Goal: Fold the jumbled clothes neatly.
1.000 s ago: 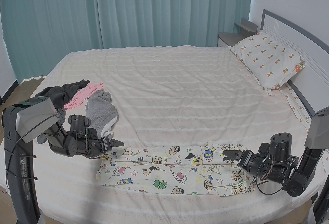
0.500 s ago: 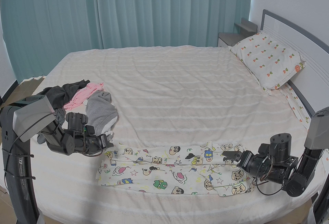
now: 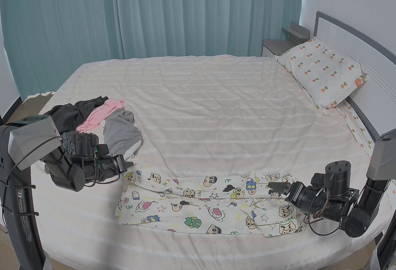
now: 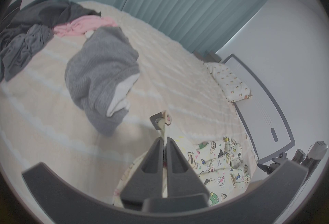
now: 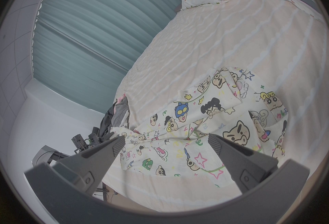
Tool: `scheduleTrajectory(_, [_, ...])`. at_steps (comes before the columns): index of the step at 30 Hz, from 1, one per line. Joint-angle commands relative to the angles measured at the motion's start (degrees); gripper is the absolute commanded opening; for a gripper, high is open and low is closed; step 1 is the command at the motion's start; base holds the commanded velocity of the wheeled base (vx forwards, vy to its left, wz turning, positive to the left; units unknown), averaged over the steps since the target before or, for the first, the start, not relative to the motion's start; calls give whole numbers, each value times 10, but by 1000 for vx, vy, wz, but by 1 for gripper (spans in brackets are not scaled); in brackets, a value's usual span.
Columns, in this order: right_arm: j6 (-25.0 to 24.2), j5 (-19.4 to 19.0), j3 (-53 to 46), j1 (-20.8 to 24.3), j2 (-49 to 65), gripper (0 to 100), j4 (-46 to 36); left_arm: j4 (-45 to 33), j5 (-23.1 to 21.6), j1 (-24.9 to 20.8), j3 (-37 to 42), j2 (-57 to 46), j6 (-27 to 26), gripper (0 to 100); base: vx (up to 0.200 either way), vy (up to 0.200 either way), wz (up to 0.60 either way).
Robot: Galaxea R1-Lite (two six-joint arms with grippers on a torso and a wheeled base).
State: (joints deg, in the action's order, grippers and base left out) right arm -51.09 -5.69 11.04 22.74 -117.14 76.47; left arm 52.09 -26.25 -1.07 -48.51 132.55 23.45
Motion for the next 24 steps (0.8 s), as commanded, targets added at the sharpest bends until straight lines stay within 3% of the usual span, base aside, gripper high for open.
scheduleTrajectory(1, [0,0,-1,0,2,100,1,57,0,5,36,3,3,0,0,0,0])
scheduleTrajectory(13, [0,0,-2,0,2,100,1,132,1,5,63,18,-4,0,0,0,0])
scheduleTrajectory(24, [0,0,-2,0,2,100,1,93,-24,30,111,18,-56,0,0,0,0])
